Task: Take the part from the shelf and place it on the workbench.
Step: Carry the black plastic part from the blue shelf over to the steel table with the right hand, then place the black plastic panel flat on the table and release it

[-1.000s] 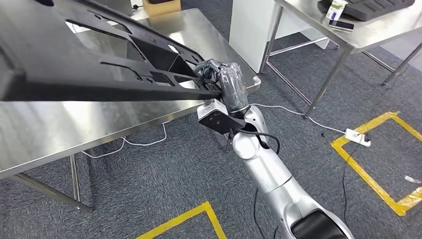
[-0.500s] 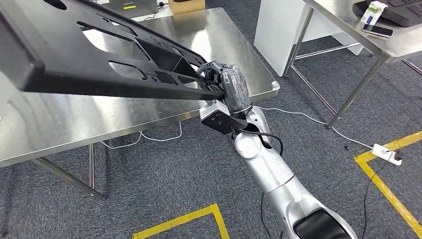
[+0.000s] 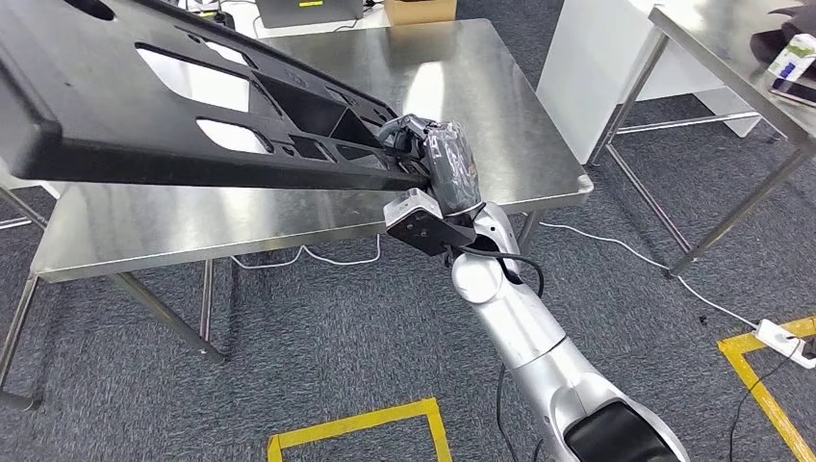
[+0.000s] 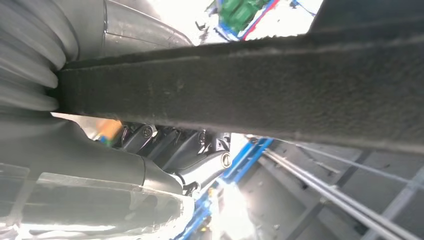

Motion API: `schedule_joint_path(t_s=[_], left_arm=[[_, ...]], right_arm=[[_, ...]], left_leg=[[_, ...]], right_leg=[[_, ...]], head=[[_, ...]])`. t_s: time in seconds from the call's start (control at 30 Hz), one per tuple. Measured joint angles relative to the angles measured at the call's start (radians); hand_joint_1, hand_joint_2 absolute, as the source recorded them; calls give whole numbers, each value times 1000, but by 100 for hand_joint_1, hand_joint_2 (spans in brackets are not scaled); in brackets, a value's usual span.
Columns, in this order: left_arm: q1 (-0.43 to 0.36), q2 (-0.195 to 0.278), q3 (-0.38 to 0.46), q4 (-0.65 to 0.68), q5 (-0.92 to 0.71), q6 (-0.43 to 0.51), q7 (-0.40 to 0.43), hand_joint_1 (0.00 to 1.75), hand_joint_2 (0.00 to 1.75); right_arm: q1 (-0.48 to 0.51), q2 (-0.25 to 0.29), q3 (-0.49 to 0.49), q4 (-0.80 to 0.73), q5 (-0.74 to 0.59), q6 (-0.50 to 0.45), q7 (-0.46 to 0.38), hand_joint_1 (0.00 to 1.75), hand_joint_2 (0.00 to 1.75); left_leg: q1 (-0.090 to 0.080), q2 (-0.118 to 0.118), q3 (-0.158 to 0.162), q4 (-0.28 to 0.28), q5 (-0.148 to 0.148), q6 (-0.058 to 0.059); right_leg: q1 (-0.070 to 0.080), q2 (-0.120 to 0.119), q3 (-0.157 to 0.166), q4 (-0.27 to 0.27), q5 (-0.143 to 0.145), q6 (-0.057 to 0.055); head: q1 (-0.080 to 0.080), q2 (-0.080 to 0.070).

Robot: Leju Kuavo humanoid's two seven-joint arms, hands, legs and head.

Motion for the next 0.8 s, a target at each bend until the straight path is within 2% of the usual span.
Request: schedule_joint_path(t_s=[0.07, 0.1, 0.13, 0.17, 0.2, 0.27, 0.33, 0.37, 0.4, 0.47, 0.5, 0.7, 0.73, 0.8], left_arm=[[-1, 0, 0, 0, 0, 0, -1, 0, 175], [-2, 0, 0, 0, 0, 0, -2, 0, 175], [-2, 0, 0, 0, 0, 0, -2, 0, 175], [-2, 0, 0, 0, 0, -1, -2, 0, 175], [-1, 0, 0, 0, 0, -2, -3, 0, 175], [-1, -1, 0, 0, 0, -8, -9, 0, 175], [-1, 1, 0, 0, -1, -24, -25, 0, 175], [0, 3, 0, 0, -1, -37, -38, 0, 175], [0, 6, 0, 0, 0, -53, -53, 0, 175], [1, 11, 1, 0, 4, -84, -82, 0, 175], [1, 13, 2, 0, 6, -96, -94, 0, 175], [-2, 26, 4, 0, 8, -117, -114, 0, 175], [-2, 27, 5, 0, 8, -121, -117, 0, 175], [-2, 28, 5, 0, 9, -129, -125, 0, 175]], right_arm=[[1, -3, 2, 6, -1, -13, -9, 175, 175], [4, -5, 3, 10, -2, -17, -13, 175, 175], [7, -7, 3, 14, -5, -19, -15, 175, 175], [8, -8, 3, 18, -6, -20, -15, 175, 175], [9, -10, 3, 22, -6, -20, -15, 175, 175], [7, -12, 3, 28, -2, -20, -14, 175, 175], [6, -15, 4, 38, 11, -25, -8, 175, 175], [7, -17, 4, 46, 20, -28, -3, 175, 175], [8, -19, 3, 55, 27, -31, 3, 175, 175], [9, -24, -1, 76, 30, -34, 10, 175, 175], [9, -27, -6, 88, 28, -34, 11, 175, 175], [9, -41, -31, 138, 17, -35, 8, 175, 175], [9, -43, -33, 142, 17, -36, 8, 175, 175], [11, -47, -38, 150, 19, -40, 8, 175, 175]], left_leg=[[-1, -15, 1, 0, 1, 3], [-1, -24, 1, 0, 0, 4], [-1, -32, 1, 0, -1, 4], [-1, -38, 2, 1, -2, 3], [-1, -43, 3, 2, -3, 1], [0, -51, 3, 6, -7, -4], [-4, -57, 1, 15, -14, -13], [-6, -59, -1, 19, -19, -12], [-7, -60, -2, 22, -21, -7], [-6, -57, -2, 23, -22, 7], [-5, -56, -1, 21, -21, 8], [-2, -49, 3, 16, -21, 7], [-2, -48, 4, 16, -21, 5], [0, -48, 4, 15, -22, -8]], right_leg=[[-3, 29, -71, 130, -45, -6], [-4, 36, -102, 181, -57, -6], [-5, 40, -121, 205, -57, -2], [-5, 41, -121, 192, -42, 4], [-5, 42, -106, 150, -18, 12], [-8, 43, -53, 21, 40, 24], [-11, 45, -13, -69, 77, 20], [-12, 46, -5, -87, 84, 15], [-12, 47, -3, -89, 87, 10], [-12, 48, -3, -89, 88, 7], [-10, 49, -3, -89, 89, 7], [-5, 56, -3, -88, 88, 5], [-4, 56, -3, -88, 88, 5], [-2, 56, -3, -88, 87, 2]], head=[[3, 0], [5, 0], [5, 0], [6, 0], [6, 0], [6, 0], [5, 0], [5, 0], [4, 0], [4, 0], [4, 0], [4, 0], [4, 0], [4, 0]])
